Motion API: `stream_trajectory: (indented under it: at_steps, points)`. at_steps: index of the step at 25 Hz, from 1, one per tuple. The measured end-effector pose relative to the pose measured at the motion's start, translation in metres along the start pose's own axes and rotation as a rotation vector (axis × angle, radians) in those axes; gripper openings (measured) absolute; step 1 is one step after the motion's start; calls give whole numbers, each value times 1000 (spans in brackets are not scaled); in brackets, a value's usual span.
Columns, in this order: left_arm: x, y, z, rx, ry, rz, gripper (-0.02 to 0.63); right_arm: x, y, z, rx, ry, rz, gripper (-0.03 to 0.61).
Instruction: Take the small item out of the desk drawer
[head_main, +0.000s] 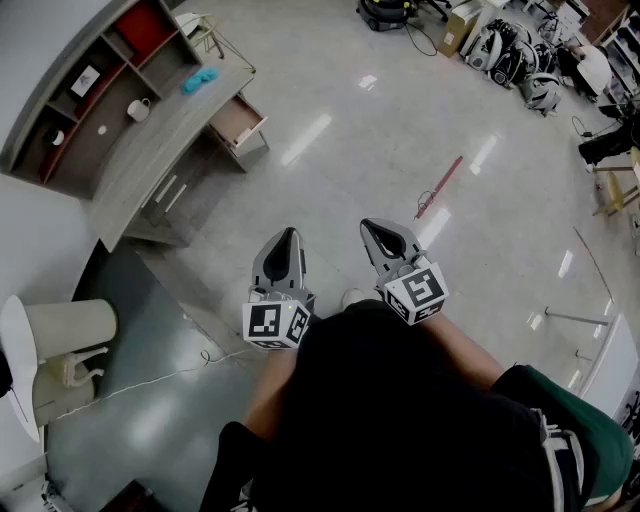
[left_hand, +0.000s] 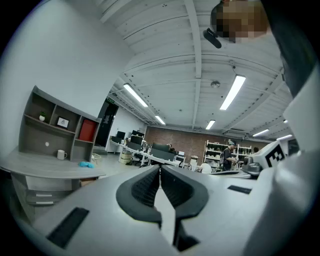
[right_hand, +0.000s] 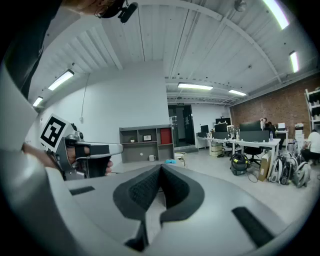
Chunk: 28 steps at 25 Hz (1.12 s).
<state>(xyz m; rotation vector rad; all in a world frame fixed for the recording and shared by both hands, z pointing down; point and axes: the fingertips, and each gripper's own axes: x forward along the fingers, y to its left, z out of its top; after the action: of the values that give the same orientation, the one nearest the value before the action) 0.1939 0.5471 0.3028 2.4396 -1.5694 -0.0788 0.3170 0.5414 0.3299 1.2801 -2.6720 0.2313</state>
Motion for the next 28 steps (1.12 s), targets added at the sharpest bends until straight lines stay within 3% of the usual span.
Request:
stream_trajectory:
  at_steps: [14, 20, 21, 23, 25, 28]
  points:
    - [1, -10, -14, -31, 8, 26, 14, -12, -35, 7, 46, -57, -27, -2]
    - [-1, -14, -11, -33, -7, 1, 15, -17, -43, 3, 59, -56, -18, 0]
    - [-1, -13, -11, -31, -6, 3, 26, -19, -44, 1, 56, -53, -20, 22]
    - [-1, -10, -13, -28, 0, 9, 135, -21, -49, -4, 55, -44, -31, 105]
    - [-2, -6, -16, -25, 9, 16, 159, -23, -53, -8, 64, -36, -40, 181]
    - [-3, 0, -20, -25, 28, 24, 179, -25, -57, -12, 80, -33, -37, 207]
